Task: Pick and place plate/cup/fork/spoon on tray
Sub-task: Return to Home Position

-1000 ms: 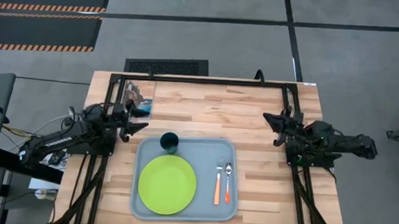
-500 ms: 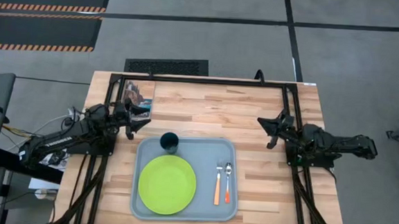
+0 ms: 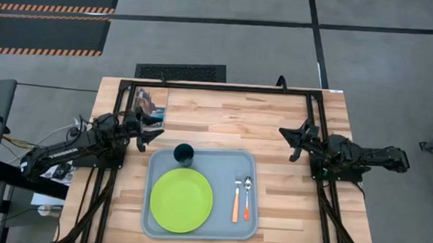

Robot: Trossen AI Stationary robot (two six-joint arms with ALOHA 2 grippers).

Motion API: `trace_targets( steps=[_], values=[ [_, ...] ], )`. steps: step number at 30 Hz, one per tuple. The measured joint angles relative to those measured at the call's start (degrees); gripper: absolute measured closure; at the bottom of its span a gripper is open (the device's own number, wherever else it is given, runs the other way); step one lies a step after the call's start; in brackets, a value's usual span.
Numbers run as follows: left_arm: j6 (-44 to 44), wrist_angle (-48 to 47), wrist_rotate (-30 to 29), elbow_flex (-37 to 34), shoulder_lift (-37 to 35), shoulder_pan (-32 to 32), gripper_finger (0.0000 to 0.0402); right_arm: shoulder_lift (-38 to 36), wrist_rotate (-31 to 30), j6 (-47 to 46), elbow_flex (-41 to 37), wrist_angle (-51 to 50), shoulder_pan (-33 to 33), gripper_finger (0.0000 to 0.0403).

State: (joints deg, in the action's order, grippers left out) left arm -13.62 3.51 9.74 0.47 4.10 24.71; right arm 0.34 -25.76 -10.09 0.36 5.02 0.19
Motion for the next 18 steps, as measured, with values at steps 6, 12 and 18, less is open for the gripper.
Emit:
trace_targets(
  steps=[6, 12, 18],
  values=[
    [-2.5, 0.0, -0.1, 0.0, 0.0, 0.0, 0.0145, 0.0, 0.0, 0.0, 0.0, 0.0, 0.0, 0.0371],
    [-2.6, 0.0, -0.1, 0.0, 0.0, 0.0, 0.0145, 0.0, 0.2, 0.0, 0.0, 0.0, 0.0, 0.037],
    [-2.6, 0.0, -0.1, -0.1, 0.0, 0.0, 0.0145, 0.0, 0.2, 0.0, -0.1, 0.0, 0.0, 0.037]
  ],
)
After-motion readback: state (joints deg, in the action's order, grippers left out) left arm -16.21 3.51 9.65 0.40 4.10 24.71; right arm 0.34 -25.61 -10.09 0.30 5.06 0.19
